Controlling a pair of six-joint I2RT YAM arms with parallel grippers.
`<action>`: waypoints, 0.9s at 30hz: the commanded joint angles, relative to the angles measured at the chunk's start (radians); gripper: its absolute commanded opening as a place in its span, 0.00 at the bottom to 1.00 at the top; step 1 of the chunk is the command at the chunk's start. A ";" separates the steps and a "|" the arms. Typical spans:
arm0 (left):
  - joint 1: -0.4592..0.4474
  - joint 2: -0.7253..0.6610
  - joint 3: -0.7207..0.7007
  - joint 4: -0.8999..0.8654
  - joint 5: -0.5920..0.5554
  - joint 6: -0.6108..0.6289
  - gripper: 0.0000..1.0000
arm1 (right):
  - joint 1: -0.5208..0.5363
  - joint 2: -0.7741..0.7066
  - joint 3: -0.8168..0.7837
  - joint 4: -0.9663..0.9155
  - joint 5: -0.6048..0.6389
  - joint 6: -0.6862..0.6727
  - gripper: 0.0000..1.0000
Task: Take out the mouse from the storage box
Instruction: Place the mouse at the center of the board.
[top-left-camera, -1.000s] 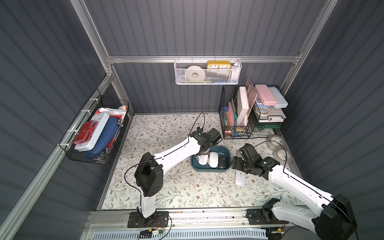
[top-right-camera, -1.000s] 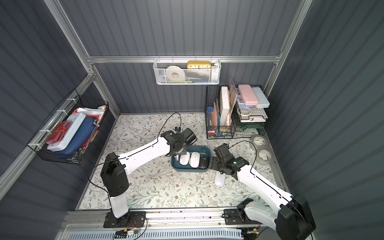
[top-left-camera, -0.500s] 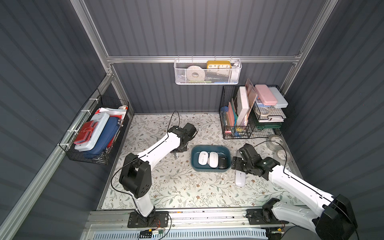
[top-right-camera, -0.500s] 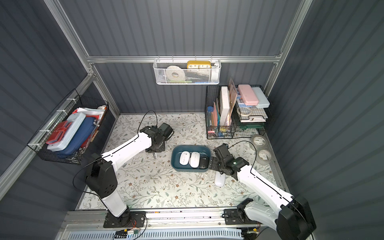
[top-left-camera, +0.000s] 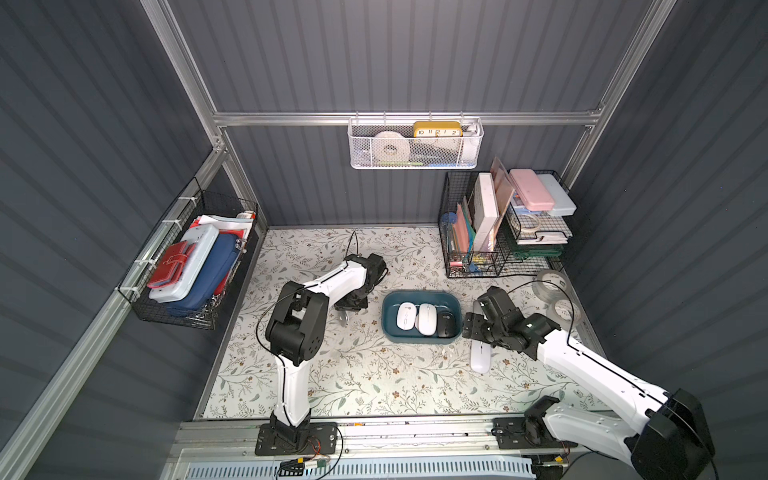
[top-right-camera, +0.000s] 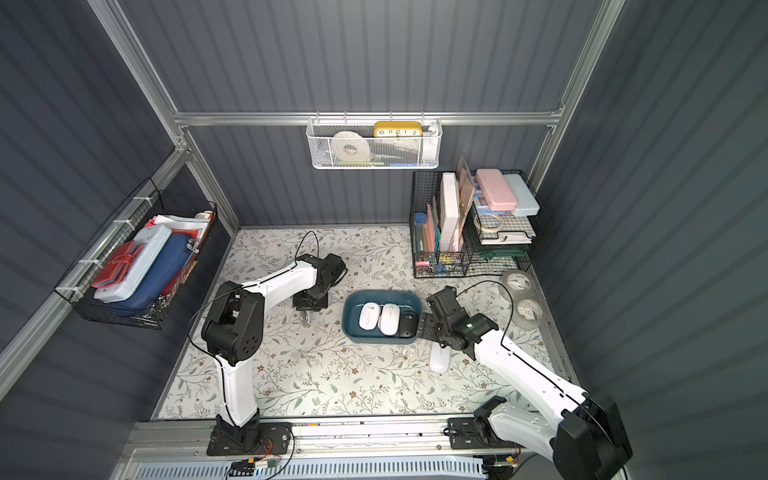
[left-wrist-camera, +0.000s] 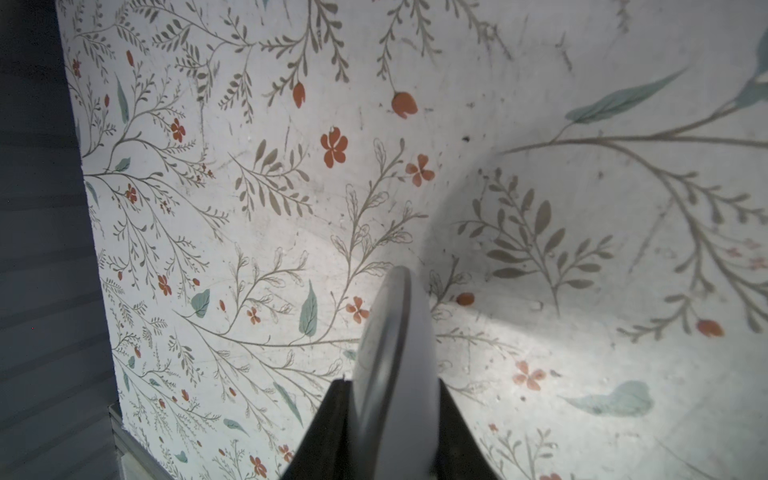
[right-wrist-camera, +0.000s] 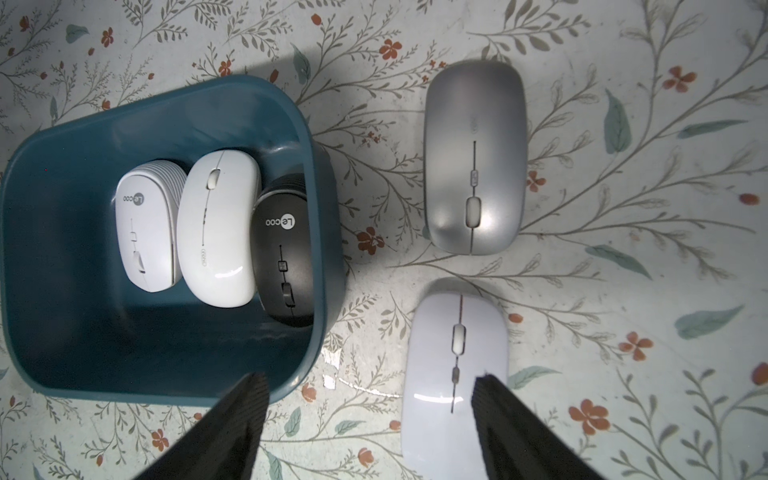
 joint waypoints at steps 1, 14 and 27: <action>0.003 0.022 0.030 -0.004 -0.021 0.028 0.26 | 0.007 -0.006 0.024 -0.003 0.017 -0.012 0.83; 0.003 0.082 0.017 0.045 0.033 0.032 0.34 | 0.007 0.006 0.025 0.001 0.011 -0.006 0.83; -0.002 -0.038 -0.073 0.139 0.139 0.029 0.57 | 0.051 0.034 0.071 -0.015 0.046 0.007 0.83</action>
